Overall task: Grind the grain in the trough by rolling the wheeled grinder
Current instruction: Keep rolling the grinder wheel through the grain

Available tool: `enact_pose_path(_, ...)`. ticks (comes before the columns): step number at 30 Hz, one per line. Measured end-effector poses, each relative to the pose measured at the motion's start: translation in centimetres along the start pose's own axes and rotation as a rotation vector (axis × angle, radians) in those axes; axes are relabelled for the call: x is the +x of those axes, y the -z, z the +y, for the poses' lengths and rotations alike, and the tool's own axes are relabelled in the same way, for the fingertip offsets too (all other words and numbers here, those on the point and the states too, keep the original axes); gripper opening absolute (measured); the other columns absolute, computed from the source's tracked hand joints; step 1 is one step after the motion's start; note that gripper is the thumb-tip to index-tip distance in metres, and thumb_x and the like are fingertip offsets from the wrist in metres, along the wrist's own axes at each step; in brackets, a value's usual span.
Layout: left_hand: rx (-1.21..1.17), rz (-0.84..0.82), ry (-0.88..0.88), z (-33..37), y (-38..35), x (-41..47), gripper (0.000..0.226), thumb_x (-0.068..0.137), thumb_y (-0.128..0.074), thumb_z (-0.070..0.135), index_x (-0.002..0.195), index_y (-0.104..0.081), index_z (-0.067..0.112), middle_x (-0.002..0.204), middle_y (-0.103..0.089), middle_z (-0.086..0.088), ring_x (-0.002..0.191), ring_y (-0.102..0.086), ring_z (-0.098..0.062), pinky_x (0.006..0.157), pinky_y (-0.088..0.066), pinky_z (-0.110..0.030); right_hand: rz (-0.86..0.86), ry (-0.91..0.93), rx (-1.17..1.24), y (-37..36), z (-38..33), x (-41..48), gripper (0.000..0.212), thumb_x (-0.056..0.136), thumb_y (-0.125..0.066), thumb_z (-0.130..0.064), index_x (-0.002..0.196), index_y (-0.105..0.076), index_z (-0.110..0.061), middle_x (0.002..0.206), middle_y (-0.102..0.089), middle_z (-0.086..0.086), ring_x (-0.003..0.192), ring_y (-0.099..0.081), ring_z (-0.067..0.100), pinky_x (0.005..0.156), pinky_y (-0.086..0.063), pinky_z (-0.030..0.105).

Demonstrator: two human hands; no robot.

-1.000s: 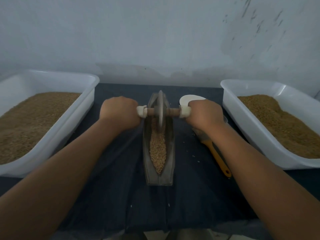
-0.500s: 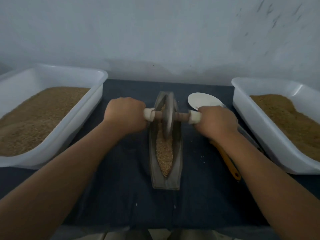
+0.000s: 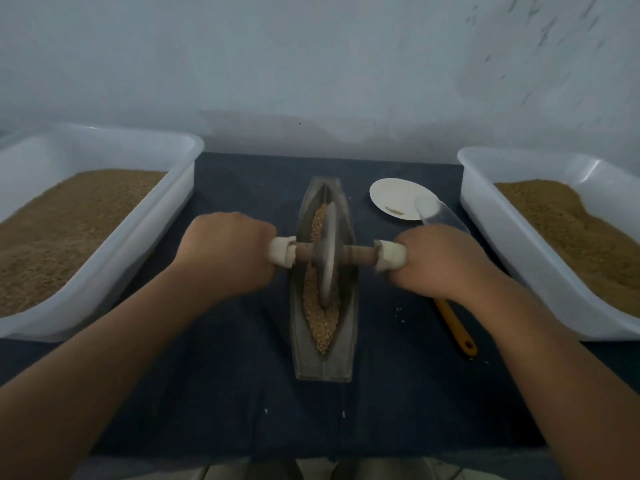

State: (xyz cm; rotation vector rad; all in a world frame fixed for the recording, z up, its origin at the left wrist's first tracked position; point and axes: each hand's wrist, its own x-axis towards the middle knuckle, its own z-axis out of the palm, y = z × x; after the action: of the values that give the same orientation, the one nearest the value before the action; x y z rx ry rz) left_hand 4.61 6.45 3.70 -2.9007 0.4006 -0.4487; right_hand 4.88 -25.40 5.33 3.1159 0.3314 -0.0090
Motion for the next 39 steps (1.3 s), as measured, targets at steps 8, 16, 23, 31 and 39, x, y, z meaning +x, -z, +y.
enact_pose_path(8,-0.106,-0.034,0.12,0.2,-0.7,6.0,0.025,0.079,-0.052,0.052,0.071,-0.054,0.028,0.068,-0.053,0.009,0.061,-0.052,-0.019,0.06,-0.039,-0.031,0.217,-0.059,-0.065,0.9,-0.7,6.4,0.011,0.073,-0.06,-0.026,0.074,-0.053,-0.017,0.066,-0.059,0.0,0.063,-0.061,0.024,0.051,-0.037,0.028)
enact_pose_path(16,0.025,0.048,0.002,0.3,0.4,-2.7,0.036,0.076,-0.065,0.056,0.065,-0.037,0.035,0.055,-0.044,0.012,0.046,-0.04,-0.009,0.048,-0.019,-0.023,0.132,0.038,-0.003,-0.8,0.2,-2.3,0.027,0.075,-0.056,-0.061,0.067,-0.053,-0.035,0.059,-0.055,-0.013,0.056,-0.052,0.003,0.051,-0.048,0.032)
enact_pose_path(23,-0.091,-0.015,0.138,0.0,-1.4,4.0,0.029,0.086,-0.056,0.051,0.069,-0.053,0.028,0.067,-0.054,0.009,0.058,-0.051,-0.018,0.054,-0.033,-0.028,0.377,-0.072,-0.091,-0.4,-1.1,4.3,0.016,0.071,-0.066,-0.026,0.069,-0.052,-0.019,0.062,-0.05,-0.003,0.062,-0.056,0.025,0.05,-0.027,0.026)
enact_pose_path(31,-0.165,-0.129,0.058,-0.3,-0.3,1.9,0.028,0.084,-0.054,0.055,0.072,-0.055,0.031,0.07,-0.06,0.01,0.063,-0.057,-0.014,0.058,-0.044,-0.031,0.22,-0.009,-0.09,0.5,-1.0,1.9,0.02,0.076,-0.061,-0.041,0.07,-0.053,-0.024,0.067,-0.056,-0.006,0.064,-0.056,0.02,0.055,-0.046,0.03)
enact_pose_path(39,-0.111,-0.085,0.036,0.1,0.1,-0.5,0.029,0.08,-0.053,0.058,0.068,-0.048,0.032,0.064,-0.053,0.011,0.056,-0.051,-0.014,0.053,-0.038,-0.029,0.23,0.02,-0.096,-0.5,-0.4,0.4,0.03,0.08,-0.063,-0.058,0.068,-0.054,-0.032,0.063,-0.052,-0.012,0.061,-0.051,0.011,0.051,-0.034,0.028)
